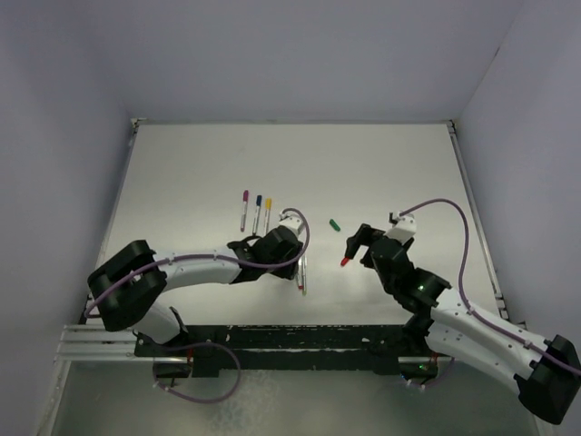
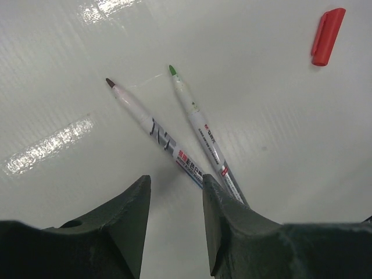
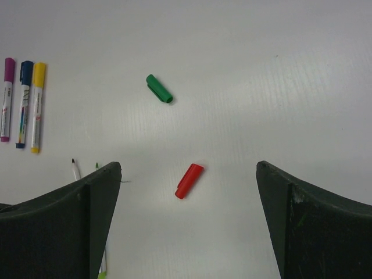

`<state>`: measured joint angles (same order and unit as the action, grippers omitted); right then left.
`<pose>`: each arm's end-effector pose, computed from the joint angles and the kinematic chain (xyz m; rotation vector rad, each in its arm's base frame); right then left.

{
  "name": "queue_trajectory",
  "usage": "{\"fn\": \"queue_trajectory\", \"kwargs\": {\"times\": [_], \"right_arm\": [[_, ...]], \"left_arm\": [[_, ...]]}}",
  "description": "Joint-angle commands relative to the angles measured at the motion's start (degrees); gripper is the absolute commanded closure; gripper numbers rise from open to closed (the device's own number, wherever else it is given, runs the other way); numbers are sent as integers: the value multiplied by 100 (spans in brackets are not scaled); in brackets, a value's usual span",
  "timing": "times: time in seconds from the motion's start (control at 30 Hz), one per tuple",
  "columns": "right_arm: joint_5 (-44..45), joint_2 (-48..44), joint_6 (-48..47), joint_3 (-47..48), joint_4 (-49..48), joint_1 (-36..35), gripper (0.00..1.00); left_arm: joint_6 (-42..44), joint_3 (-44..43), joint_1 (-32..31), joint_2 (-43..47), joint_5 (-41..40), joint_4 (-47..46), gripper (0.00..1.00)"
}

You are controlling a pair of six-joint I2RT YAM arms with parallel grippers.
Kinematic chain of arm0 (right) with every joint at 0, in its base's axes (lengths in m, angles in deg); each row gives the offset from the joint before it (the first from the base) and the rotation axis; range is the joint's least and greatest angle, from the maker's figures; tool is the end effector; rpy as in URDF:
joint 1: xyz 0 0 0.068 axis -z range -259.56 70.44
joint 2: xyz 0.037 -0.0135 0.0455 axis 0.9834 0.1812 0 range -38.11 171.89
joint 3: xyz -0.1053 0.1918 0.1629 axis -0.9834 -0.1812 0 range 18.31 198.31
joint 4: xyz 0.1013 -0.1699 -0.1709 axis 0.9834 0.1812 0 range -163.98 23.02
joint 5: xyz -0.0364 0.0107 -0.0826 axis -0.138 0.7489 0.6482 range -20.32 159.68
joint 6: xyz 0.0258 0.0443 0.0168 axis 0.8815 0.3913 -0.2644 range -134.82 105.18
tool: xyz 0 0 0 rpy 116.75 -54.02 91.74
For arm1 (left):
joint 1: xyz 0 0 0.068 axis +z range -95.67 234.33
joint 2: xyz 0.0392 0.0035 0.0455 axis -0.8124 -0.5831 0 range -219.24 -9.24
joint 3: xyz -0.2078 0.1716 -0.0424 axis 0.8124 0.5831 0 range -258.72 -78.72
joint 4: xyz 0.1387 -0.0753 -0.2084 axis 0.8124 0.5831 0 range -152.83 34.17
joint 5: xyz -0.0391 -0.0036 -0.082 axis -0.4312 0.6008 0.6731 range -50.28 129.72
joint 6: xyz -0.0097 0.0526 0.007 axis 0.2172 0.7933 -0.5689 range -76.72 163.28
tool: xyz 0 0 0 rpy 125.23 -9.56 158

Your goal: Insert the pens into the pen caps

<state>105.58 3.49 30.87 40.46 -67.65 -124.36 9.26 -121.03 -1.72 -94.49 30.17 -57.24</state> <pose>0.1325 0.1023 0.2190 0.4039 1.9112 0.4164 0.1673 -0.2378 0.1718 0.3951 2.4380 -0.5156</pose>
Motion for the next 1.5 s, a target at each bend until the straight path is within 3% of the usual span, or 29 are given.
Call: {"fn": "queue_trajectory", "kwargs": {"times": [0.0, 0.67, 1.17, 1.47], "right_arm": [[142, -125, 86, 32, 77, 6, 1], [50, 46, 118, -43, -137, 4, 1], [5, 32, 228, -25, -112, -3, 1], [82, -95, 373, -12, 9, -2, 1]], "left_arm": [[-158, -498, -108, -351, -258, -229, 55], [-457, -1098, -228, -823, -870, 869, 56], [-513, -1161, -347, -1228, -565, 1207, 57], [-178, -1405, -354, -1230, -759, 2487, 61]]}}
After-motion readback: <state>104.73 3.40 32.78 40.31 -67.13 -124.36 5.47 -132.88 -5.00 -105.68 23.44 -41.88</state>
